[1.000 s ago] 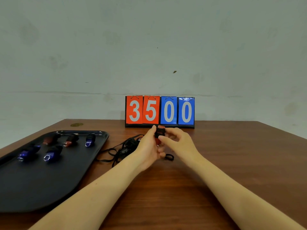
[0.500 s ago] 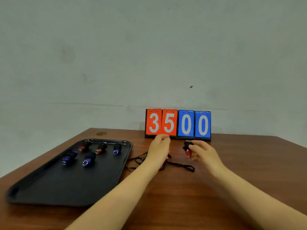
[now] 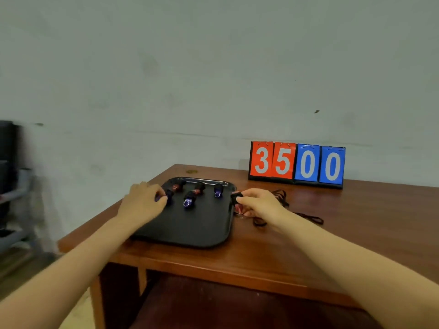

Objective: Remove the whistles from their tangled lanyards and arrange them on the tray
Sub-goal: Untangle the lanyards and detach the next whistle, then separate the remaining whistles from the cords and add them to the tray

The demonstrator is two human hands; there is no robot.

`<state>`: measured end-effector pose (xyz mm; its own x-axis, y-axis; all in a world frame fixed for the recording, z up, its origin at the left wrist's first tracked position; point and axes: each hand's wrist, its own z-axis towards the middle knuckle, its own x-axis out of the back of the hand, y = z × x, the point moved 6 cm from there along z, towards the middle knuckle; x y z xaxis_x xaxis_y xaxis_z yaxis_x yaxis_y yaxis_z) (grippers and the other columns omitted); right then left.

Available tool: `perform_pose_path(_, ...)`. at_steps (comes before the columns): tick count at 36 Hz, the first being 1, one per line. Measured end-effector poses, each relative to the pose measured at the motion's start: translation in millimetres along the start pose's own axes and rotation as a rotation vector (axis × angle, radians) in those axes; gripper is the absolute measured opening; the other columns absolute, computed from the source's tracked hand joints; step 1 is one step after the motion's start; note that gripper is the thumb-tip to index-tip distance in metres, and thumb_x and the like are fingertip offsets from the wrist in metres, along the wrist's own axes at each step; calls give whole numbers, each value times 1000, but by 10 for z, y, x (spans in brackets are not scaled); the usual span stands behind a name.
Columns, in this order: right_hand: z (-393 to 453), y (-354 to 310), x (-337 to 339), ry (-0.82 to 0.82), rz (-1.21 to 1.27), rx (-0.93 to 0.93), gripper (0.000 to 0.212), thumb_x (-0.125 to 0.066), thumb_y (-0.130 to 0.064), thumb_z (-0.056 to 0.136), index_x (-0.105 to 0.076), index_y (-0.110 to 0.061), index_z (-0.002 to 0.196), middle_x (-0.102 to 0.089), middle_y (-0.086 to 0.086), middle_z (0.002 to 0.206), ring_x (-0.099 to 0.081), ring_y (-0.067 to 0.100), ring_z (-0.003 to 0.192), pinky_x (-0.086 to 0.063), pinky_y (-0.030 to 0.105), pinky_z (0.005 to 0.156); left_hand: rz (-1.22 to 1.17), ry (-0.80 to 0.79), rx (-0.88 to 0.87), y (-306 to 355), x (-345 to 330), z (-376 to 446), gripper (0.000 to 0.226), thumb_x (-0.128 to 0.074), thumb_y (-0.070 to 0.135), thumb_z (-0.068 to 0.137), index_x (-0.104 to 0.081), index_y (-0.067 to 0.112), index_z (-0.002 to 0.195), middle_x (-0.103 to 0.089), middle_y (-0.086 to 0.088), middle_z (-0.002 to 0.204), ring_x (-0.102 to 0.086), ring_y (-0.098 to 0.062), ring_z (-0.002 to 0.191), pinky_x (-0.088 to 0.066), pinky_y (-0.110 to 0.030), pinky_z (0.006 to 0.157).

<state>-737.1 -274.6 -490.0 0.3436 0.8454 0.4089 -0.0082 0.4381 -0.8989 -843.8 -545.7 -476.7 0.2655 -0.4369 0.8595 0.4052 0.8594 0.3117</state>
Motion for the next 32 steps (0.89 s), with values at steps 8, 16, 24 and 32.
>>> perform_pose_path(8,338,-169,-555,-9,-219,23,29,-60,-21,93,-62,-9,119,-66,3,99,-66,16,72,-54,31,81,-149,-100,163,-582,-162,-84,33,-53,31,94,-63,21,124,-60,-5,128,-59,-22,108,-50,-33,87)
perform_pose_path(16,615,-64,-688,54,-382,58,27,-59,-22,91,-59,-15,116,-69,-3,81,-66,12,60,-48,18,54,-385,19,293,-714,-198,-105,39,-44,9,91,-65,21,122,-64,-2,124,-58,-22,103,-49,-35,85)
perform_pose_path(24,670,-61,-733,152,-545,64,29,-61,-37,91,-68,-10,85,-69,4,73,-62,15,52,-43,25,55,-438,40,311,-791,-267,-67,40,-43,9,90,-67,22,119,-65,4,116,-57,-18,98,-50,-33,83)
perform_pose_path(32,612,-127,-783,203,-778,114,28,-50,-26,93,-63,-1,93,-62,9,83,-54,20,71,-36,28,60,-433,42,313,-788,-237,-91,41,-42,15,90,-66,21,124,-63,2,127,-58,-20,111,-51,-36,91)
